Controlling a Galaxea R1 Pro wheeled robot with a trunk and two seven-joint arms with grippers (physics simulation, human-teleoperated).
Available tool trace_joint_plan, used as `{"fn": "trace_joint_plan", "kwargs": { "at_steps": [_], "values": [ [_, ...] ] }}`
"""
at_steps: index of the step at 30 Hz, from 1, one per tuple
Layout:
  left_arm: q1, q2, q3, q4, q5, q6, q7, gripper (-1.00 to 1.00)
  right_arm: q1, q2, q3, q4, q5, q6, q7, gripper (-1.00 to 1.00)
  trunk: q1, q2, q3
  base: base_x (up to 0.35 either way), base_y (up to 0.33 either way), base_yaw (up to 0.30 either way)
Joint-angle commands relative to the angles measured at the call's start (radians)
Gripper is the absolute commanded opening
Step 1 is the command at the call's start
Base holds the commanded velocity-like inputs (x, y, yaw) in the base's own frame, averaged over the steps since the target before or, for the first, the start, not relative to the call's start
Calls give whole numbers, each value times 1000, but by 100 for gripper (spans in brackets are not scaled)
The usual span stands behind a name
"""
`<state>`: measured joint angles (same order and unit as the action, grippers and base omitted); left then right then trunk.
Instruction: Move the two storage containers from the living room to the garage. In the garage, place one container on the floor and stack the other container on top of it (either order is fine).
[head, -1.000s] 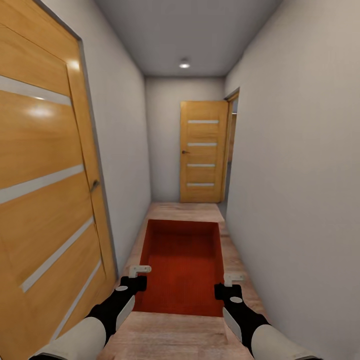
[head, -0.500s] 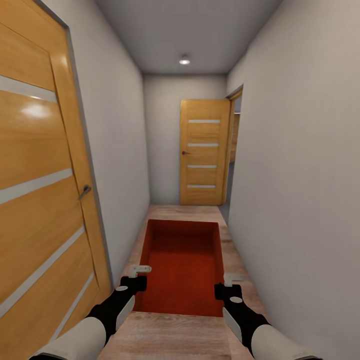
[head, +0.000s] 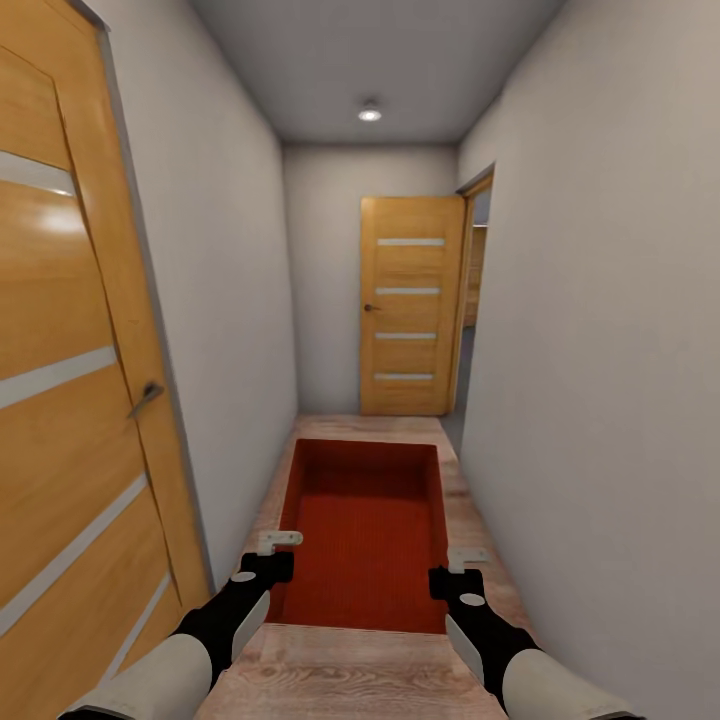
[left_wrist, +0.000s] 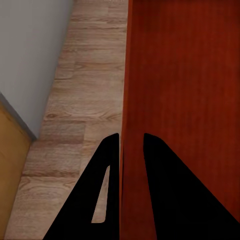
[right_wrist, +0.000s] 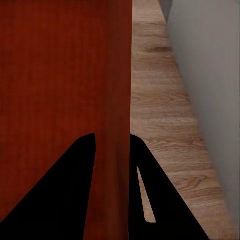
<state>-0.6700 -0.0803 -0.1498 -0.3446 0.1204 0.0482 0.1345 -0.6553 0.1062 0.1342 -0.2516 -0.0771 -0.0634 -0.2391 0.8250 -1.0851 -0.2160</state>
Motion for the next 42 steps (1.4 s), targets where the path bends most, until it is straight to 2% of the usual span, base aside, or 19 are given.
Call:
{"fn": "trace_joint_plan", "kwargs": {
  "at_steps": [1, 42],
  "values": [
    [0, 19, -7, -5, -8, -10, 30, -100, -1, 0, -8, 3, -23, -3, -3, -100, 1, -1, -1, 324, 0, 0],
    [0, 19, -7, -5, -8, -10, 30, -100, -1, -1, -8, 3, -23, -3, -3, -100, 1, -1, -1, 324, 0, 0]
  ]
}}
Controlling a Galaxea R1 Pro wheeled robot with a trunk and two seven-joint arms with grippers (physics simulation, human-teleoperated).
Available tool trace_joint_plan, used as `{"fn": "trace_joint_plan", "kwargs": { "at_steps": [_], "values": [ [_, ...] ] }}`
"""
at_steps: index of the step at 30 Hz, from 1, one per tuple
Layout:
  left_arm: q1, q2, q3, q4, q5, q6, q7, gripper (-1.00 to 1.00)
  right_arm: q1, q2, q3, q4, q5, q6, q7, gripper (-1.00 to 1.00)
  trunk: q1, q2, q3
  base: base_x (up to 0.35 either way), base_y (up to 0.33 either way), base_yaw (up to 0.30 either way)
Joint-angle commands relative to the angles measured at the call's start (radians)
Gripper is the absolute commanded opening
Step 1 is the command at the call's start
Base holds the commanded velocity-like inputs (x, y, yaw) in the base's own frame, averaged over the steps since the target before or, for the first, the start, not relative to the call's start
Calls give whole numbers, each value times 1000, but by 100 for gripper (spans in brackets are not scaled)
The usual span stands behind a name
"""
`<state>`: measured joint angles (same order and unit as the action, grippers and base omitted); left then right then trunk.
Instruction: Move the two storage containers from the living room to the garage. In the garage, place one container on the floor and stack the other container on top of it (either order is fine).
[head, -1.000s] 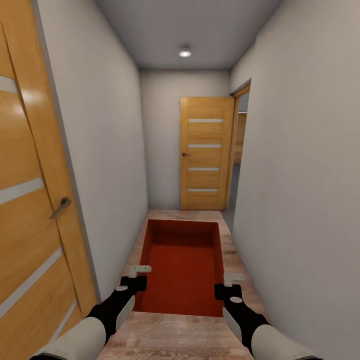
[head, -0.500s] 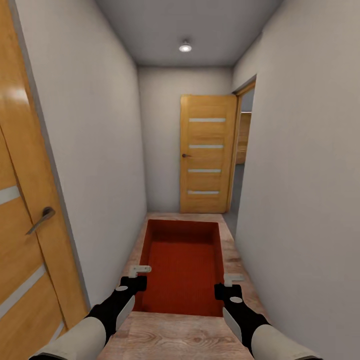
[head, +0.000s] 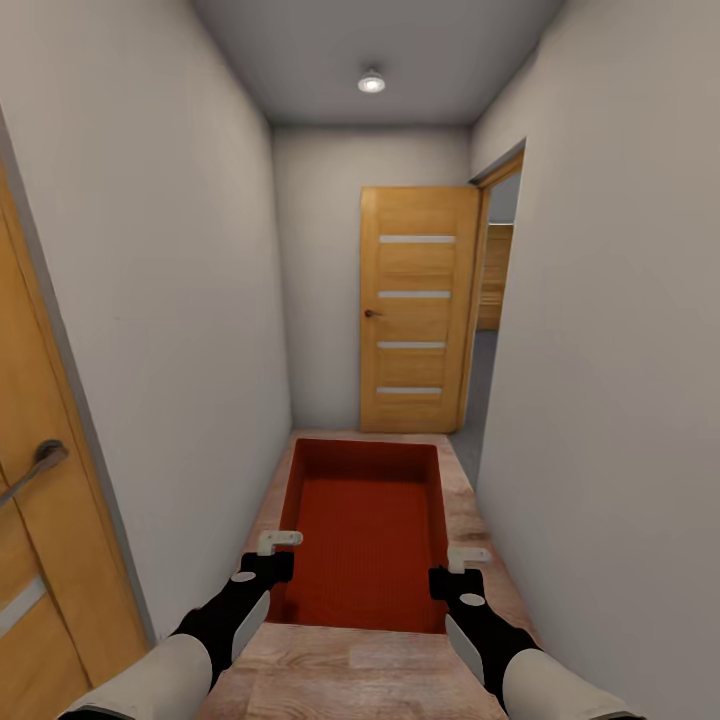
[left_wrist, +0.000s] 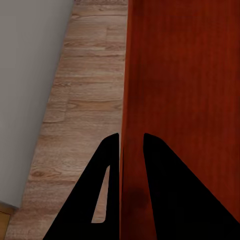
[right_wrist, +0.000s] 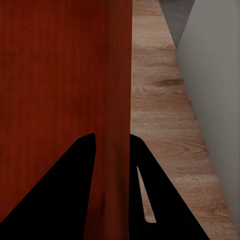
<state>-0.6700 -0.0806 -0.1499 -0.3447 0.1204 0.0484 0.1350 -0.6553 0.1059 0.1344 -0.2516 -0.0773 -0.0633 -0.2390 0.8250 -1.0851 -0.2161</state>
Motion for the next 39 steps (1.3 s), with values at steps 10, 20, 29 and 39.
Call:
{"fn": "trace_joint_plan", "kwargs": {
  "at_steps": [10, 20, 29, 39],
  "values": [
    [0, 20, -7, -5, -8, -10, 29, -100, -1, 0, -9, 3, -22, -3, -3, -100, 1, -1, -1, 324, 0, 0],
    [0, 26, -7, -5, -8, -10, 29, -100, -1, 0, -9, 3, -22, -3, -3, -100, 1, -1, -1, 324, 0, 0],
    [0, 27, -7, -5, -8, -10, 29, -100, -1, 0, -9, 3, -22, -3, -3, -100, 1, -1, -1, 324, 0, 0],
    [0, 27, -6, -5, -8, -10, 29, -100, -1, 0, -9, 3, -22, -3, -3, -100, 1, -1, -1, 324, 0, 0]
  ]
}}
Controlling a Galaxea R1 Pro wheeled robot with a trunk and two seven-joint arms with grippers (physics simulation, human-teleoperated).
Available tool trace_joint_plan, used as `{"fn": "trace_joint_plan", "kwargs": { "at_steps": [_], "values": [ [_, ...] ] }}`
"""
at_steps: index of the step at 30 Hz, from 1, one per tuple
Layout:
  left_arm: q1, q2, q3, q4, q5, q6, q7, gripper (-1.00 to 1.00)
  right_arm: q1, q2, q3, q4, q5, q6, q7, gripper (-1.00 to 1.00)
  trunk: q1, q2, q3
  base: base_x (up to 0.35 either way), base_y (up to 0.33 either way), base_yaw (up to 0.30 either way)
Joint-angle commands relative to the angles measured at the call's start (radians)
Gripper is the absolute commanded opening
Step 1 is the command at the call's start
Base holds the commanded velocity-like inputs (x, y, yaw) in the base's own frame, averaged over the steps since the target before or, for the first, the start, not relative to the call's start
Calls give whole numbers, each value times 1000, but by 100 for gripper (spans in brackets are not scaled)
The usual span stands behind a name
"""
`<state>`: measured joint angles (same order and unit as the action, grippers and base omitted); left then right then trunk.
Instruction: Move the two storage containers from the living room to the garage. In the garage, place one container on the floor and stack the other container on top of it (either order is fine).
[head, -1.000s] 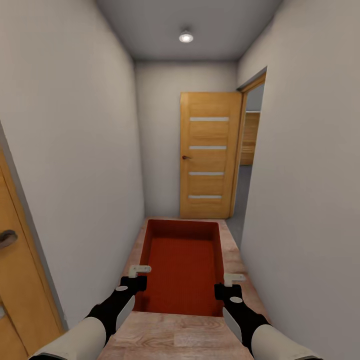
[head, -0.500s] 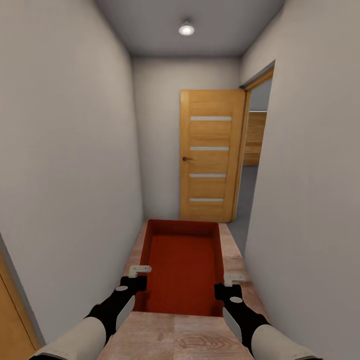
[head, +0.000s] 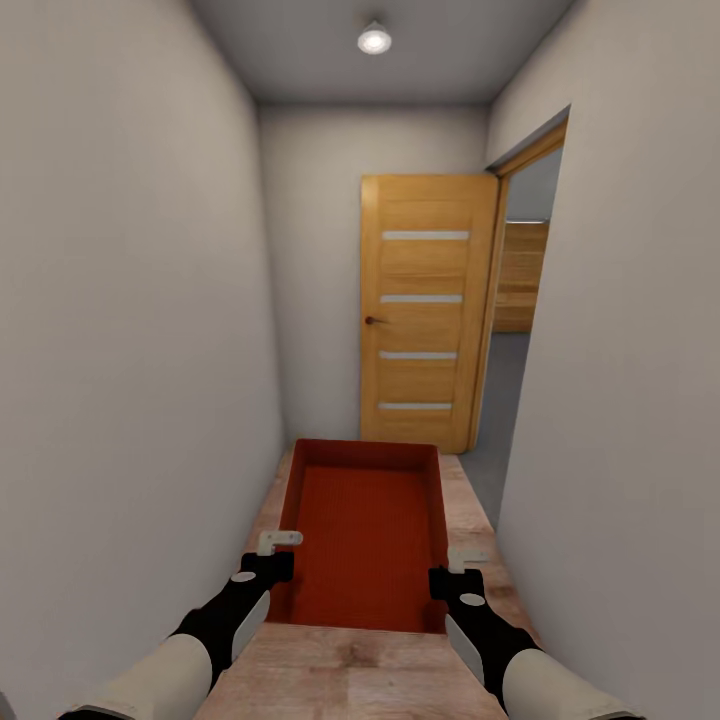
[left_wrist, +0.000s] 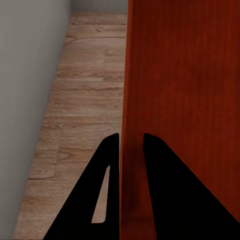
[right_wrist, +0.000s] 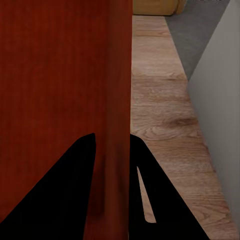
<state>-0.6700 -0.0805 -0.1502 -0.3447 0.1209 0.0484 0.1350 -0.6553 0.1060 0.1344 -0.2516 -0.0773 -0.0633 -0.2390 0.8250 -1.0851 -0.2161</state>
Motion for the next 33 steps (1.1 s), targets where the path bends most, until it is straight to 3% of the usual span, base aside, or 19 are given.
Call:
{"fn": "trace_joint_plan", "kwargs": {
  "at_steps": [1, 33],
  "values": [
    [0, 27, -6, -5, -9, -10, 29, -100, -1, -1, -9, 3, -22, -3, -3, -100, 1, -1, -1, 324, 0, 0],
    [0, 25, -6, -5, -9, -10, 29, -100, -1, -1, -9, 3, -22, -3, -3, -100, 1, -1, -1, 324, 0, 0]
  ]
}}
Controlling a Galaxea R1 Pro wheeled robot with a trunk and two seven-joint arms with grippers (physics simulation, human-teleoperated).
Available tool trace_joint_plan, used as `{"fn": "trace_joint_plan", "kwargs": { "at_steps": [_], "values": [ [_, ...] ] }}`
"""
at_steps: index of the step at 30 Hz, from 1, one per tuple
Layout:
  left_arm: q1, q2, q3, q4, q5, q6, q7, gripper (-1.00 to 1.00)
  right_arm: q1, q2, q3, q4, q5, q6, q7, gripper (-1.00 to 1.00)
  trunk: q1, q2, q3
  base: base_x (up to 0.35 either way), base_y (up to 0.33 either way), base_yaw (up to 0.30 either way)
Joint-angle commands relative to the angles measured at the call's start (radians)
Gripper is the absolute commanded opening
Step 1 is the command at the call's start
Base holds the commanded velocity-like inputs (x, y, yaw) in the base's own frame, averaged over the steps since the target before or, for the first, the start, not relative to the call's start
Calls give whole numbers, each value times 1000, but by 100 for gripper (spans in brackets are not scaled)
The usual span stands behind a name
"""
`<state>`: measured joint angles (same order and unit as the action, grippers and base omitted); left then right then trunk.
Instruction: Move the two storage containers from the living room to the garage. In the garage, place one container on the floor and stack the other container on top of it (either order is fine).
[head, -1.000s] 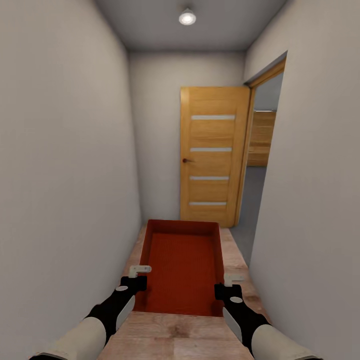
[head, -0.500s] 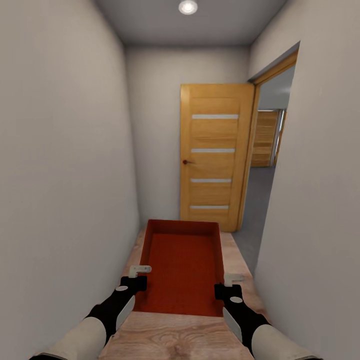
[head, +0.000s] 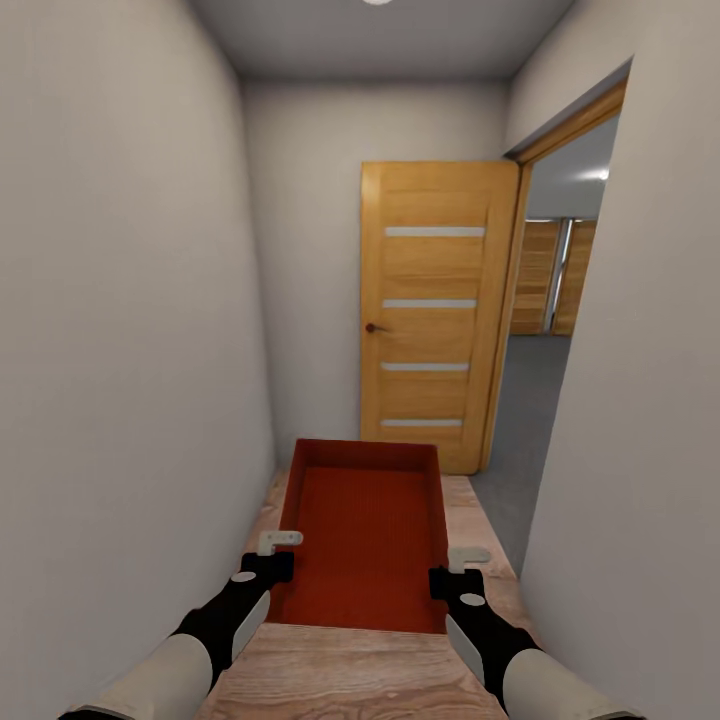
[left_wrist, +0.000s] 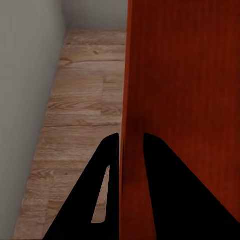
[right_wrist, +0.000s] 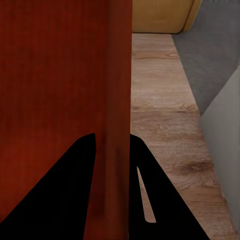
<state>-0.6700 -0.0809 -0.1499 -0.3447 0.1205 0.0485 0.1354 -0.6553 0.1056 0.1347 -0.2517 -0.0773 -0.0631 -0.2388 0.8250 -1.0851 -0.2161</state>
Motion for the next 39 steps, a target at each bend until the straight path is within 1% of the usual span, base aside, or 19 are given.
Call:
{"fn": "trace_joint_plan", "kwargs": {
  "at_steps": [1, 39],
  "values": [
    [0, 26, -7, -5, -8, -10, 29, -100, -1, 0, -9, 3, -22, -3, -4, -100, 1, -1, -1, 324, 0, 0],
    [0, 27, -6, -5, -7, -10, 29, -100, -1, 0, -9, 3, -22, -3, -4, -100, 1, -1, -1, 324, 0, 0]
  ]
}}
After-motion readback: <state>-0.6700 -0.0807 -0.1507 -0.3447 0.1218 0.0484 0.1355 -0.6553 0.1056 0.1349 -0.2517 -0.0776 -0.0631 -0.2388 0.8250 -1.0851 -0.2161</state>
